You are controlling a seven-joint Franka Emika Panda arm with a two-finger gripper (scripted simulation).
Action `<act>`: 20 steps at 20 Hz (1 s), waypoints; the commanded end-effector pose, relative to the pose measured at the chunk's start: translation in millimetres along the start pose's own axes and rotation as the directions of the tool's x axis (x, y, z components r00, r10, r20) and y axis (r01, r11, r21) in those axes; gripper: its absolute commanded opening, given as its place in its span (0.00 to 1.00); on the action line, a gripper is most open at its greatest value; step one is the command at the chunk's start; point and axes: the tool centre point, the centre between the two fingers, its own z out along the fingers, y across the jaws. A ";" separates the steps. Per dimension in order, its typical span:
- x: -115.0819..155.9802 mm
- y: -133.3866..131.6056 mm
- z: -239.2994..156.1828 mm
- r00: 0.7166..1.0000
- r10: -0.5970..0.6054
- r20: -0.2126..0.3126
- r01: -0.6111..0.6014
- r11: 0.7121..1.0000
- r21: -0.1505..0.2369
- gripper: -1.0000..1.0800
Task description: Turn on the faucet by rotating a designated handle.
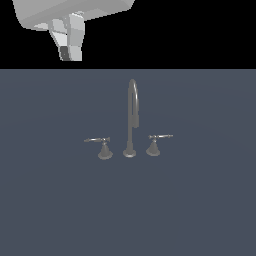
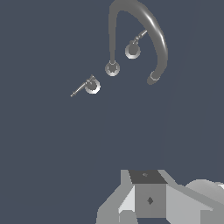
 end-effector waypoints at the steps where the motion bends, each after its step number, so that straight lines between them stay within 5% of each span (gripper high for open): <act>1: 3.2 -11.5 15.3 0.999 0.053 0.000 -0.053 0.999 0.002 0.00; 20: 41.9 -80.0 112.9 0.926 0.378 0.001 -0.378 0.926 0.008 0.00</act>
